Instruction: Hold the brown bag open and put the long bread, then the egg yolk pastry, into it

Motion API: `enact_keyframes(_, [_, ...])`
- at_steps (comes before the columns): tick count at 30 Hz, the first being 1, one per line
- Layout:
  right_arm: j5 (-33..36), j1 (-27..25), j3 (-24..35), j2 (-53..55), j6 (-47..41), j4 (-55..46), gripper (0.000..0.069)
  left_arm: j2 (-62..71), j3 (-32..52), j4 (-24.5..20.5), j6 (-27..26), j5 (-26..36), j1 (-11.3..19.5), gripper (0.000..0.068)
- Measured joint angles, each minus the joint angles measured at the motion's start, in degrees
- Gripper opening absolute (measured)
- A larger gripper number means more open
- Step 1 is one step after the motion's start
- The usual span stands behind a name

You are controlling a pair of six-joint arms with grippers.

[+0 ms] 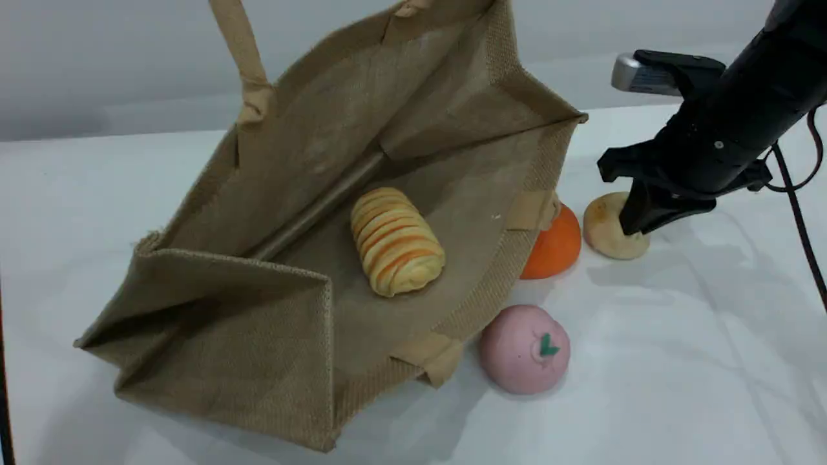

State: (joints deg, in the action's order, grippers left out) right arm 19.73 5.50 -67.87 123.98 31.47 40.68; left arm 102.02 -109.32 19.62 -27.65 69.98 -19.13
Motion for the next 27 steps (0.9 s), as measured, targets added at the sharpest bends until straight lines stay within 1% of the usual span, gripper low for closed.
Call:
enact_keyframes(3, [-0.6, 0.0, 0.0, 0.0, -0.1, 1.4, 0.0081, 0.0, 0.0, 0.0, 0.0, 0.0, 0.0, 0.0087])
enact_keyframes(4, [-0.9, 0.0, 0.0, 0.0, -0.1, 1.4, 0.0109, 0.0, 0.0, 0.0, 0.0, 0.0, 0.0, 0.0087])
enact_keyframes(7, [-1.6, 0.0, 0.0, 0.0, -0.1, 1.4, 0.0224, 0.0, 0.0, -0.1, 0.0, 0.0, 0.0, 0.0087])
enact_keyframes(10, [-2.1, 0.0, 0.0, 0.0, 0.0, 1.4, 0.0377, 0.0, 0.0, -0.1, 0.0, 0.0, 0.0, 0.0087])
enact_keyframes(12, [-2.6, 0.0, 0.0, 0.0, 0.1, 1.4, 0.0455, 0.0, 0.0, -0.1, 0.1, 0.0, 0.0, 0.0087])
enact_keyframes(13, [-3.2, 0.0, 0.0, 0.0, 0.1, 1.4, 0.0489, 0.0, 0.0, -0.1, 0.1, 0.0, 0.0, 0.0087])
enact_keyframes(15, [-4.6, 0.0, 0.0, 0.0, 0.2, 1.4, 0.053, 0.0, 0.0, -0.1, 0.5, 0.0, 0.0, 0.0087])
enact_keyframes(17, [-6.7, 0.0, 0.0, 0.0, 0.2, 1.4, 0.0545, 0.0, 0.1, -0.1, 0.6, 0.0, 0.0, 0.0087])
enact_keyframes(21, [-8.9, 0.0, 0.0, 0.0, 0.2, 1.6, 0.054, 0.0, 0.1, 0.0, 0.7, 0.0, 0.0, 0.0087])
enact_keyframes(24, [-10.6, 0.0, 0.0, 0.0, 0.2, 1.9, 0.0509, 0.0, 0.1, 0.0, 0.7, 0.0, 0.0, 0.0087])
enact_keyframes(27, [-10.8, 0.0, 0.0, 0.0, 0.1, 1.9, 0.0475, 0.0, 0.1, 0.0, 0.7, 0.0, 0.0, 0.0087])
